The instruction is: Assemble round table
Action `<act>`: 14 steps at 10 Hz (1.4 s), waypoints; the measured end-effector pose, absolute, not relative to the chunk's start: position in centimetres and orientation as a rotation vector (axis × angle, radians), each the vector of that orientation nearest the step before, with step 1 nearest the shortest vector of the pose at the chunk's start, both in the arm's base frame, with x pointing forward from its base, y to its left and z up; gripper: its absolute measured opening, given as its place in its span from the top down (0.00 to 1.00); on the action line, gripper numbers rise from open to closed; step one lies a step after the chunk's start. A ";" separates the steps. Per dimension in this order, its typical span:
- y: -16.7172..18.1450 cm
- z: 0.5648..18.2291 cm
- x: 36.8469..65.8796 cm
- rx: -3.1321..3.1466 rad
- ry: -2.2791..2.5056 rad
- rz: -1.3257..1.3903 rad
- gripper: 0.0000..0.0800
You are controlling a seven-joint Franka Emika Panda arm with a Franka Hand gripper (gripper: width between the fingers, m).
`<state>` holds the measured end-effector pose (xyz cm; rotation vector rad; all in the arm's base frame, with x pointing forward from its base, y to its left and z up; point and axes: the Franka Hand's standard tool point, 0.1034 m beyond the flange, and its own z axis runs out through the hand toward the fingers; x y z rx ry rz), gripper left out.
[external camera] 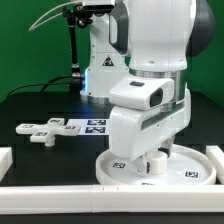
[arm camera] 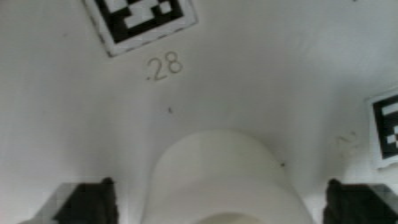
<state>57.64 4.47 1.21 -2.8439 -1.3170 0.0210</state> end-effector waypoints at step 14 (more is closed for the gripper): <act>5.4 4.4 49.4 -3.073 -0.366 0.053 0.19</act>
Offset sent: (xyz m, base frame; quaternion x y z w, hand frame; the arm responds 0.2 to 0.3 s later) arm -0.0329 -0.0031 0.0373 -0.0534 -0.0671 0.0655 0.9942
